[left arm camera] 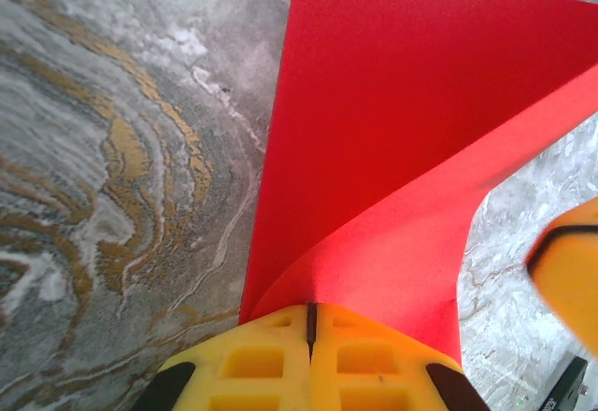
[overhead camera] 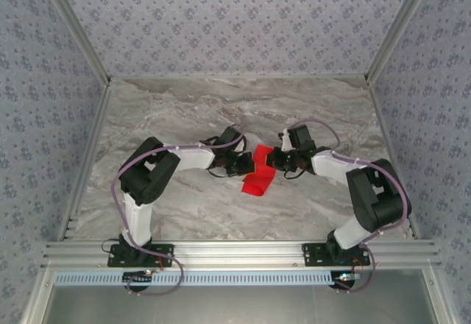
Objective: Fold a paper plane with a square sheet of paper (pick it up from the middle)
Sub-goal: Fold the square sheet of paper in half at the center of the table.
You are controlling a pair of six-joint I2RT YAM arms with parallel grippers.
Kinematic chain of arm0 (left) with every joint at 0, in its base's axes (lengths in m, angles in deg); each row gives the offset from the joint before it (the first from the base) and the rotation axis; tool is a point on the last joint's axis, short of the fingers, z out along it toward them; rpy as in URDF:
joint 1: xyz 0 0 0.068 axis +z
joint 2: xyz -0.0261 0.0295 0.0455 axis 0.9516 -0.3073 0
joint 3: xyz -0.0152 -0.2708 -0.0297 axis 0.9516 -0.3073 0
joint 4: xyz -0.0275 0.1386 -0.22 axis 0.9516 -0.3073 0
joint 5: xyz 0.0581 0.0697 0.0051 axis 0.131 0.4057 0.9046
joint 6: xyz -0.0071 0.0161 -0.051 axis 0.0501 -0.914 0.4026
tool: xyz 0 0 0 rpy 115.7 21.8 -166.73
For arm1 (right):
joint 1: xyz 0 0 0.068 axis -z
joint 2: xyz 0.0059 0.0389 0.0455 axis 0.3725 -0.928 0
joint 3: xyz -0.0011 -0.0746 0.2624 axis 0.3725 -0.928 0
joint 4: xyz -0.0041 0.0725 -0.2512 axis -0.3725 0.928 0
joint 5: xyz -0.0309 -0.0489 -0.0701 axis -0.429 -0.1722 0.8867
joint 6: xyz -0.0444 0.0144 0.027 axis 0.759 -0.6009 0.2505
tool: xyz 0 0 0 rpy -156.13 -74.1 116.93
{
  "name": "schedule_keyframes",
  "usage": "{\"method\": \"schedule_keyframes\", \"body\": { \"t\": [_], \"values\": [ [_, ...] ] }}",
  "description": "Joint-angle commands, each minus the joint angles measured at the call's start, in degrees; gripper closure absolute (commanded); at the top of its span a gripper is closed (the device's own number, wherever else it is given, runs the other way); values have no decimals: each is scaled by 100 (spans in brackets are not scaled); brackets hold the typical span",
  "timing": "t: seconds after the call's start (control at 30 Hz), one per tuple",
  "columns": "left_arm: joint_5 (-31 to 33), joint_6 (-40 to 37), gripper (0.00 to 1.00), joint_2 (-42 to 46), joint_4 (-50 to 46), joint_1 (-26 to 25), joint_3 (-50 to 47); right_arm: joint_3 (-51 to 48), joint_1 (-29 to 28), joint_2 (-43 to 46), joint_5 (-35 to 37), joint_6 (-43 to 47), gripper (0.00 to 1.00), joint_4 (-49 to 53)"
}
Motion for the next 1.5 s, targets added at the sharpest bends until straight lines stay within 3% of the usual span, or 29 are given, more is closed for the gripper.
{"method": "schedule_keyframes", "body": {
  "t": [0.0, 0.2, 0.6, 0.7, 0.87, 1.03, 1.17, 1.47],
  "values": [
    [952, -14, 100, -648, -1531, -57, -428, 197, -36, -499, -122, -70, 100, -230],
    [957, -9, 100, -678, -1558, -54, -455, 249, 264, -982, -196, -169, 100, -626],
    [962, -42, 100, -639, -1547, -53, -469, 394, 1290, -822, 695, -143, 100, -137],
    [957, -64, 100, -661, -1555, -59, -424, 552, 1155, -544, 713, -163, 100, 1],
    [1014, -76, 100, -640, -1620, -54, -397, 791, 413, -130, 990, -139, 100, 466],
    [1028, -69, 100, -618, -1637, -52, -391, 707, -120, -263, 668, -324, 100, 330],
    [1041, -51, 100, -625, -1609, -53, -420, 609, -87, -670, 297, -555, 100, -5],
    [1028, -24, 100, -643, -1585, -57, -466, 695, 379, -1291, 352, -713, 100, -209]
  ]
}}
